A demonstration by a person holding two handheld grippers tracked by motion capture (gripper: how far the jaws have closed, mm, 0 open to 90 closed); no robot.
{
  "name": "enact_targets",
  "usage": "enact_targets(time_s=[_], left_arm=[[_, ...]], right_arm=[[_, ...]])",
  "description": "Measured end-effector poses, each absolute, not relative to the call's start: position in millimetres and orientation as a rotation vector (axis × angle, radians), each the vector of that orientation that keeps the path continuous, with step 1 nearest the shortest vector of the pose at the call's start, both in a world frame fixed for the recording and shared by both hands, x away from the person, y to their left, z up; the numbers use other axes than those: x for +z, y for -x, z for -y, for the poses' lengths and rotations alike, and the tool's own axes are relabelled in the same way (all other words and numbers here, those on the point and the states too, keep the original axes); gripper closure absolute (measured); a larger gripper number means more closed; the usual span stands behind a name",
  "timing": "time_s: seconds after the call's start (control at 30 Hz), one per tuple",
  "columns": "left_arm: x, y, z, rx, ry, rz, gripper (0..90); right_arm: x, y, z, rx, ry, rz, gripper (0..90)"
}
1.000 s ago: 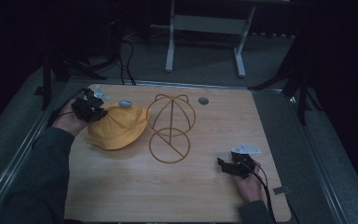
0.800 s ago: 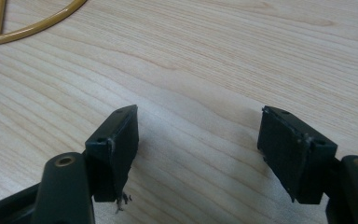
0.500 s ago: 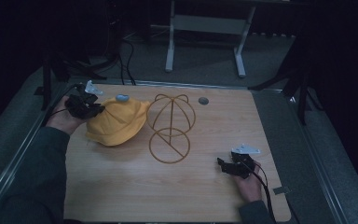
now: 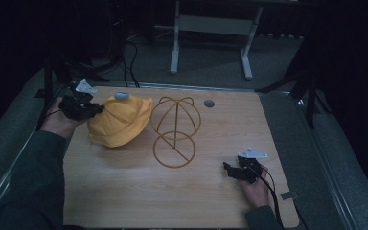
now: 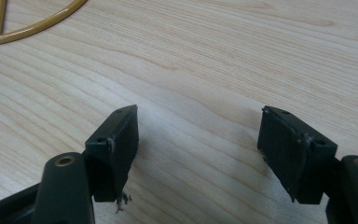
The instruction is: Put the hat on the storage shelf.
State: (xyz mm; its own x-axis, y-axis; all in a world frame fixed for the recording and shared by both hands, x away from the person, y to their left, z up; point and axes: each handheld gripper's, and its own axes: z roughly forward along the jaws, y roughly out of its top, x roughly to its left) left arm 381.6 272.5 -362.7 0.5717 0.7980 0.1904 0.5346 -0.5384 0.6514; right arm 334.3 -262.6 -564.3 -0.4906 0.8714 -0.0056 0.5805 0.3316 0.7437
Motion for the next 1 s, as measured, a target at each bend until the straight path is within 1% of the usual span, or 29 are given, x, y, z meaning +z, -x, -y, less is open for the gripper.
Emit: enact_targets(time_s=[0.7, 1.0], left_arm=[[-348.3, -372.4, -278.8, 0.635, -2.185, -1.036, 85.3], [-338.7, -367.8, -277.3, 0.655, -2.162, -1.003, 85.3]], right_arm=[[-564.4, -334.3, 262.5, 0.976, -1.279, -2.196, 29.0], [-564.3, -334.2, 262.4, 0.976, -1.280, -2.196, 29.1]])
